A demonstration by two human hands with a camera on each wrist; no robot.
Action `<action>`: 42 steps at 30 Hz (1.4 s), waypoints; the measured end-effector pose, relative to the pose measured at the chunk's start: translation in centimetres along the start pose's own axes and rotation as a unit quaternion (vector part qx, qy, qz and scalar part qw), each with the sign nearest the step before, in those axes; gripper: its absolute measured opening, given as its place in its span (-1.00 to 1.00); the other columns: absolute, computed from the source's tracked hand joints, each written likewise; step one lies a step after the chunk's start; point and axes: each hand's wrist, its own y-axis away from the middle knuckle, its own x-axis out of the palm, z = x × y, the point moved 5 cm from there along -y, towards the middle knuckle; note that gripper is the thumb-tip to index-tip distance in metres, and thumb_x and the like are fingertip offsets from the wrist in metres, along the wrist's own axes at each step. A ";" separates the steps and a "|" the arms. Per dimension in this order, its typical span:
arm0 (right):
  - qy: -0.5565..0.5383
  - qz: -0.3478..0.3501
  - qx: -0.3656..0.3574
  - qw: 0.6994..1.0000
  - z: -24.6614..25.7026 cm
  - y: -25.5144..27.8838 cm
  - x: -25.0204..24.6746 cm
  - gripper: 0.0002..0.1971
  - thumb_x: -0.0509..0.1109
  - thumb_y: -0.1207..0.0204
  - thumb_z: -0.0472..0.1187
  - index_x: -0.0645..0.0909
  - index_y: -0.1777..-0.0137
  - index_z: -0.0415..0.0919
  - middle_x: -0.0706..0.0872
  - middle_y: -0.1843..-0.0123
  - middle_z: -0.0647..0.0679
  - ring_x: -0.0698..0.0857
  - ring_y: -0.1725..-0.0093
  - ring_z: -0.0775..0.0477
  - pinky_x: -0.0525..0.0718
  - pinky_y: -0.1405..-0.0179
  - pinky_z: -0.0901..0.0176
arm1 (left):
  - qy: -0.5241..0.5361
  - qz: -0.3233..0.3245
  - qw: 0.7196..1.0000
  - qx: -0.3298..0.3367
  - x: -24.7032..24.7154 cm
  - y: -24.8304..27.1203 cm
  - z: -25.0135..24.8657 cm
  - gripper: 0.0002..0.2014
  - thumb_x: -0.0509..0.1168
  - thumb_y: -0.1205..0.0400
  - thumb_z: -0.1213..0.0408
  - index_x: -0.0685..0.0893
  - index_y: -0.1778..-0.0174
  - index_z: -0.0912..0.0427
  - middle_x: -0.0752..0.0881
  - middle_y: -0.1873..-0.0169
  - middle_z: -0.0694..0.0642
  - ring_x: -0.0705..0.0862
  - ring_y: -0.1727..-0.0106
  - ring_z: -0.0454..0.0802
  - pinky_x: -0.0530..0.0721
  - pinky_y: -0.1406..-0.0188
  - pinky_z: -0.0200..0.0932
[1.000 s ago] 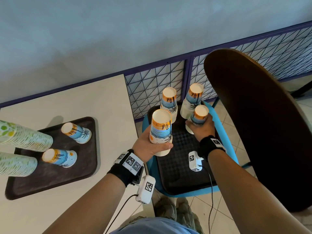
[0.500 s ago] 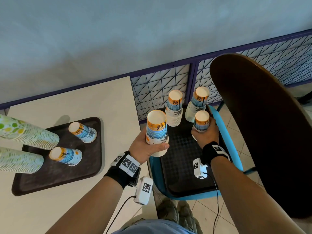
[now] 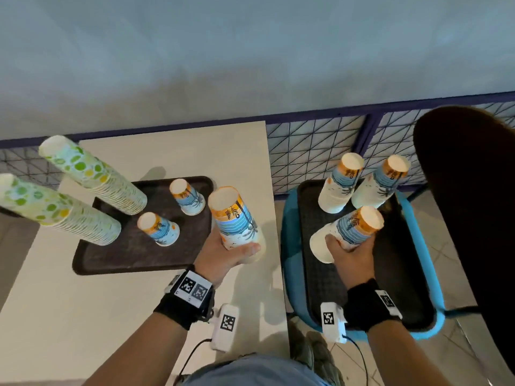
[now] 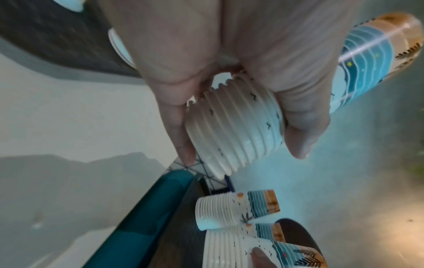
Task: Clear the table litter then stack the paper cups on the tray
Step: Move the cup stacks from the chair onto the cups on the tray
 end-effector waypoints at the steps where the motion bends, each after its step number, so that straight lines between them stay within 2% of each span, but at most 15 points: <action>1: -0.003 0.028 -0.006 1.000 0.6 0.7 1.9 -0.16 0.65 -0.44 -0.31 0.27 -0.63 -0.04 0.66 -0.38 0.03 0.69 -0.27 0.25 0.60 -0.42 0.07 | 0.003 -0.016 1.000 0.005 -1.4 0.6 -0.1 -0.31 0.70 -0.21 0.16 0.72 -0.30 0.02 0.91 -0.13 0.05 0.87 -0.22 0.11 0.87 -0.06 0.08; 3: 0.000 0.083 -0.027 0.996 2.3 2.1 6.1 -0.22 0.63 -0.47 -0.27 0.31 -0.61 -0.05 0.67 -0.35 0.13 0.69 -0.27 0.30 0.62 -0.35 0.17 | 0.006 -0.060 0.998 0.016 -4.6 1.7 -0.7 -0.38 0.68 -0.20 0.14 0.76 -0.22 -0.07 0.92 -0.08 -0.02 0.88 -0.19 0.04 0.86 -0.02 0.05; 6: 0.018 0.151 -0.064 0.986 5.6 3.7 12.9 -0.46 0.62 -0.50 -0.18 0.49 -0.42 -0.08 0.76 -0.21 0.16 0.76 -0.18 0.25 0.69 -0.19 0.33 | -0.008 -0.127 0.990 0.068 -10.2 3.2 -2.9 -0.40 0.68 -0.29 0.13 0.77 -0.29 -0.10 0.88 -0.22 0.03 0.83 -0.32 0.10 0.79 -0.29 0.25; 8: 0.026 0.183 -0.089 0.979 8.2 4.5 17.6 -0.49 0.63 -0.50 -0.14 0.52 -0.38 -0.15 0.78 -0.18 0.11 0.77 -0.13 0.25 0.67 -0.09 0.44 | -0.049 -0.162 0.979 0.114 -13.7 3.8 -4.8 -0.37 0.68 -0.37 0.13 0.71 -0.39 0.01 0.86 -0.27 0.02 0.80 -0.36 0.05 0.76 -0.37 0.07; 10: 0.026 0.208 -0.110 0.972 10.5 4.9 22.0 -0.46 0.63 -0.49 -0.14 0.51 -0.40 -0.19 0.78 -0.19 0.10 0.76 -0.14 0.27 0.68 -0.11 0.43 | -0.083 -0.194 0.967 0.144 -17.3 3.8 -6.3 -0.36 0.71 -0.41 0.25 0.67 -0.41 0.11 0.85 -0.24 -0.01 0.81 -0.32 -0.07 0.75 -0.30 -0.22; 13: 0.047 0.227 -0.131 0.964 13.4 4.8 28.3 -0.43 0.64 -0.48 -0.10 0.46 -0.40 -0.14 0.71 -0.13 0.31 0.71 -0.08 0.46 0.66 -0.12 0.48 | -0.108 -0.216 0.957 0.161 -22.4 2.4 -7.3 -0.33 0.67 -0.48 0.44 0.58 -0.50 0.29 0.81 -0.30 0.15 0.81 -0.32 -0.02 0.76 -0.28 -0.24; 16: 0.062 0.223 -0.134 0.963 15.3 4.4 33.7 -0.40 0.63 -0.41 0.05 0.42 -0.36 -0.01 0.71 -0.14 0.23 0.73 -0.12 0.31 0.70 -0.26 0.22 | -0.131 -0.219 0.956 0.141 -26.1 0.4 -6.4 -0.27 0.72 -0.46 0.28 0.57 -0.52 0.20 0.81 -0.34 0.09 0.80 -0.36 -0.04 0.76 -0.39 -0.09; 19: 0.082 0.203 -0.128 0.967 14.9 3.3 37.6 -0.36 0.59 -0.36 0.14 0.42 -0.37 0.02 0.71 -0.24 0.06 0.75 -0.19 0.08 0.75 -0.31 -0.01 | -0.140 -0.218 0.958 0.126 -27.3 -1.0 -5.4 -0.29 0.72 -0.45 0.26 0.56 -0.48 0.08 0.80 -0.31 -0.04 0.77 -0.29 -0.31 0.72 -0.29 -0.35; 21: 0.102 0.183 -0.119 0.970 14.0 2.7 39.1 -0.31 0.59 -0.34 0.17 0.42 -0.40 0.00 0.71 -0.26 0.03 0.75 -0.19 0.04 0.76 -0.30 -0.08 | -0.121 -0.212 0.963 0.113 -27.6 -1.8 -4.3 -0.32 0.71 -0.45 0.34 0.54 -0.42 0.02 0.78 -0.24 -0.14 0.75 -0.20 -0.48 0.68 -0.15 -0.51; 25: 0.147 0.173 -0.088 0.970 10.9 2.5 40.8 -0.27 0.65 -0.39 0.07 0.41 -0.48 -0.07 0.70 -0.31 0.01 0.73 -0.25 -0.02 0.71 -0.36 -0.04 | -0.091 -0.156 0.981 0.078 -27.9 -4.0 -0.8 -0.17 0.76 -0.34 0.09 0.55 -0.51 -0.09 0.79 -0.33 -0.06 0.77 -0.38 -0.13 0.72 -0.44 0.04; 28: 0.217 0.204 -0.056 0.953 7.7 2.6 41.4 -0.21 0.67 -0.39 0.06 0.40 -0.56 -0.02 0.70 -0.39 0.00 0.70 -0.35 -0.09 0.63 -0.42 0.02 | -0.132 -0.130 0.983 0.013 -28.1 -5.1 2.2 -0.10 0.69 -0.26 -0.18 0.50 -0.53 -0.18 0.75 -0.38 -0.10 0.72 -0.43 -0.11 0.65 -0.54 0.14; 30: 0.273 0.225 -0.037 0.935 6.1 2.5 41.8 -0.16 0.68 -0.36 0.08 0.39 -0.60 0.00 0.69 -0.45 -0.06 0.66 -0.43 -0.18 0.59 -0.47 -0.03 | -0.221 -0.120 0.967 -0.040 -28.4 -5.4 3.5 -0.02 0.63 -0.27 -0.32 0.42 -0.61 -0.18 0.67 -0.45 -0.01 0.63 -0.52 0.03 0.58 -0.59 0.25; 32: 0.300 0.230 -0.012 0.926 5.1 2.2 42.1 -0.12 0.68 -0.36 0.08 0.36 -0.64 0.00 0.66 -0.50 -0.07 0.62 -0.48 -0.22 0.56 -0.53 -0.09 | -0.320 -0.117 0.935 -0.094 -29.2 -5.6 4.8 -0.02 0.60 -0.38 -0.28 0.34 -0.68 -0.12 0.57 -0.54 0.10 0.48 -0.63 0.20 0.45 -0.66 0.31; 35: 0.302 0.237 0.006 0.923 5.0 2.1 42.7 -0.10 0.68 -0.38 0.05 0.31 -0.67 0.02 0.63 -0.53 -0.05 0.59 -0.52 -0.22 0.50 -0.59 -0.11 | -0.296 -0.107 0.942 -0.115 -29.9 -5.7 5.8 0.00 0.63 -0.40 -0.19 0.28 -0.72 -0.15 0.51 -0.62 0.11 0.33 -0.73 0.23 0.36 -0.73 0.29; 42: 0.296 0.233 0.000 0.926 5.9 3.3 41.8 0.00 0.72 -0.34 -0.01 0.21 -0.70 -0.02 0.56 -0.59 -0.09 0.57 -0.55 -0.22 0.52 -0.56 -0.11 | -0.243 -0.119 0.952 -0.143 -31.3 -5.0 7.6 0.49 0.71 0.13 -0.45 0.16 -0.76 -0.25 0.45 -0.71 -0.02 0.48 -0.69 0.10 0.55 -0.63 0.30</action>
